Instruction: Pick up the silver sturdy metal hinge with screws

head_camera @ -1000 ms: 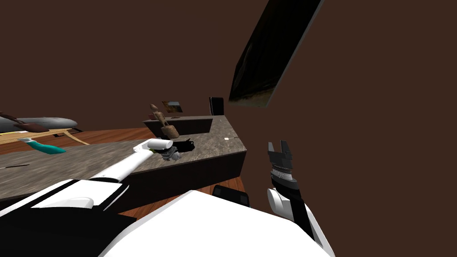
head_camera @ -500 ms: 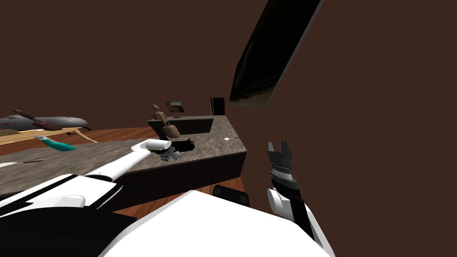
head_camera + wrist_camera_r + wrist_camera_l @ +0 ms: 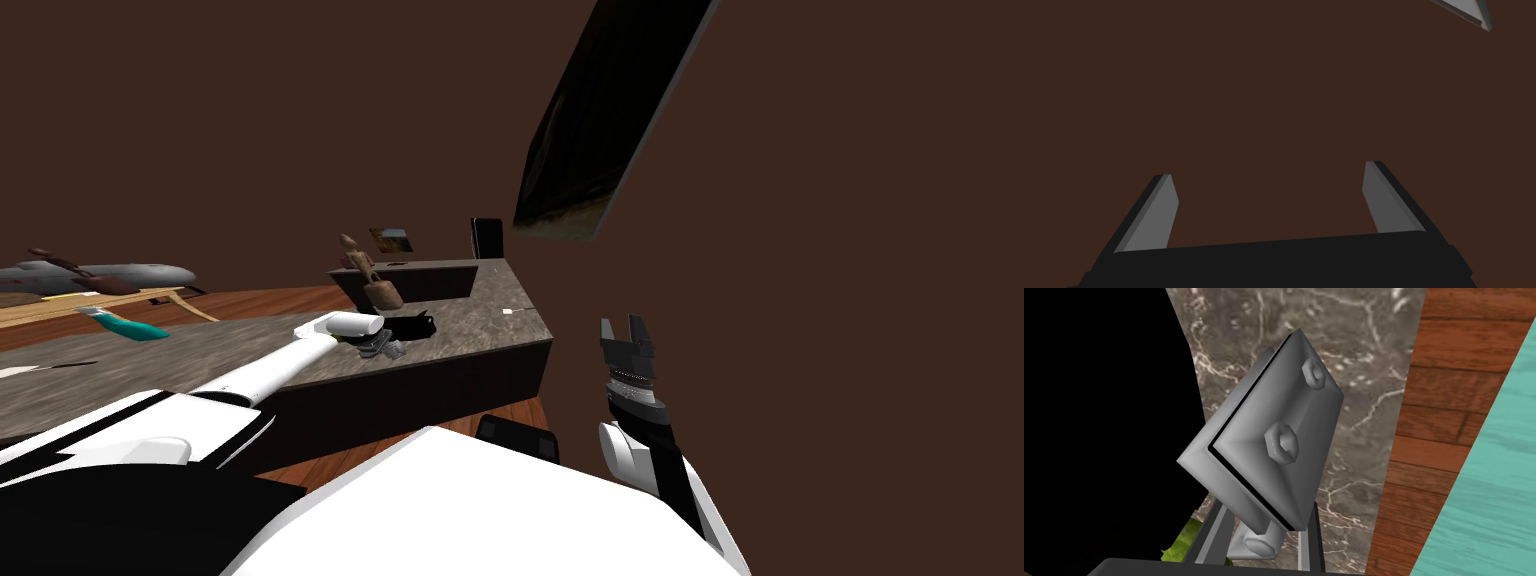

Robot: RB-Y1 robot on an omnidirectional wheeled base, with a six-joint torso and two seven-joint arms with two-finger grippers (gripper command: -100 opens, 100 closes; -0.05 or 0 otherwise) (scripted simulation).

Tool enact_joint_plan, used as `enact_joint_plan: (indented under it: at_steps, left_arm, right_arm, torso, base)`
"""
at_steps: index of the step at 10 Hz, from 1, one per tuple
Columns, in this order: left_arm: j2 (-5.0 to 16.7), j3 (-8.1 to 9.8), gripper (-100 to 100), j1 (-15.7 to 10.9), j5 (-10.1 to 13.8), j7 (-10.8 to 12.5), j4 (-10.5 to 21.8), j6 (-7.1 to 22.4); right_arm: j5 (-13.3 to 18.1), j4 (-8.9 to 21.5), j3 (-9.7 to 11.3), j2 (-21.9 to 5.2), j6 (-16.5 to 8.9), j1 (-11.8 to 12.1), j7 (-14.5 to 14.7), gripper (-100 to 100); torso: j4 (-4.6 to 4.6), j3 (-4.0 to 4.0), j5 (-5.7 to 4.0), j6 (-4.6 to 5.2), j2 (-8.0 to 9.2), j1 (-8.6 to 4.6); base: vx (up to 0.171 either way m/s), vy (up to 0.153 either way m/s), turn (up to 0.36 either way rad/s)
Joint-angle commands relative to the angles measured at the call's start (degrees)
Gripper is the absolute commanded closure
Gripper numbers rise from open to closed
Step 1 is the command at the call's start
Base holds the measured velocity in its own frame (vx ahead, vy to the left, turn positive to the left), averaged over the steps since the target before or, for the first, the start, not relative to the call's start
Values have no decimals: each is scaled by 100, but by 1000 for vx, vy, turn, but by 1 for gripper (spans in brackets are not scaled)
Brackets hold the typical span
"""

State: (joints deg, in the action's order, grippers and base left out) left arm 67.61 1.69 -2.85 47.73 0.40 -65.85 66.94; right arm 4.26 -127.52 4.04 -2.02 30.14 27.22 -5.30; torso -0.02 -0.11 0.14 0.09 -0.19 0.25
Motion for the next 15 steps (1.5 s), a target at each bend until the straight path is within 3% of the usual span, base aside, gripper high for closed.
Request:
enact_joint_plan:
  at_steps: [1, 2, 3, 4, 5, 6, 7, 8, 9, 10, 11, 12, 13, 14, 15]
  left_arm:
    - [0, 0, 0, 0, 0, 0, 0, 0]
    - [-260, 279, 100, 29, -271, -87, -224, 246]
    - [-260, 279, 100, 29, -271, -87, -224, 246]
    - [-525, 502, 100, 85, -539, -180, -422, 477]
    - [-551, 663, 100, 85, -599, -180, -520, 546]
    - [-792, 831, 100, 140, -833, -273, -700, 735]
    - [-843, 1014, 100, 140, -928, -273, -816, 845]
    - [-1076, 1193, 100, 195, -1133, -366, -1047, 1038]
    - [-1135, 1371, 100, 195, -1257, -366, -1112, 1144]
    - [-1135, 1438, 100, 195, -1257, -366, -1112, 1144]
    - [-1407, 1655, 100, 250, -1519, -459, -1384, 1408]
    - [-1427, 1824, 100, 250, -1586, -459, -1408, 1443]
    - [-1672, 1994, 100, 305, -1807, -552, -1667, 1683]
    - [-1719, 2183, 100, 305, -1915, -552, -1704, 1742]
    - [-1951, 2363, 100, 360, -2108, -645, -1969, 1965]
  right_arm:
    - [0, 0, 0, 0, 0, 0, 0, 0]
    - [0, 0, 0, 0, 0, 0, 0, 0]
    - [0, 0, 0, 0, 0, -1, 0, 0]
    - [0, 0, 0, 0, 0, -1, 0, 0]
    - [0, 0, 0, 0, 0, -1, 0, 0]
    - [0, 0, 0, 0, 0, 0, 0, 0]
    - [0, 0, 0, 0, 0, -1, 0, 0]
    - [0, 0, 0, 0, 0, 0, 0, 0]
    - [0, 0, 0, 0, 0, 0, 0, 0]
    - [0, 0, 0, 0, 0, 0, 0, 0]
    - [0, 0, 0, 0, 0, 0, 0, 0]
    - [0, 0, 0, 0, 0, -1, 0, 0]
    - [0, 0, 0, 0, 0, 0, 0, 0]
    - [0, 0, 0, 0, 0, -1, 0, 0]
    - [0, 0, 0, 0, 0, 0, 0, 0]
  torso:
    - [0, 0, 0, 0, 0, 0]
    - [0, 0, 0, 0, 0, 0]
    - [-2, -3, 13, 21, -4, 10]
    - [-3, -6, 16, 18, -8, 16]
    - [-9, -11, 35, 31, -13, 22]
    - [-10, -17, 35, 31, -23, 20]
    - [-12, -19, 37, 34, -25, 21]
    - [-11, -19, 34, 30, -27, 19]
    - [-12, -21, 35, 34, -30, 20]
    - [-11, -20, 31, 30, -30, 20]
    - [-10, -19, 30, 25, -29, 15]
    - [-9, -17, 33, 31, -25, 14]
    - [-8, -16, 29, 26, -25, 15]
    - [-8, -14, 32, 27, -20, 19]
    - [-6, -13, 30, 22, -19, 20]
  base:
    - [0, 0, 0]
    - [-17, 36, -89]
    - [-24, 40, -98]
    - [-26, 52, -109]
    - [-19, 38, -51]
    - [-23, 39, -90]
    - [-19, 33, -68]
    - [-10, 42, -85]
    - [-13, 38, -66]
    - [-9, 17, -5]
    - [-20, 28, -78]
    - [-19, 28, -73]
    - [-27, 42, -88]
    - [-26, 38, -60]
    - [-28, 49, -107]
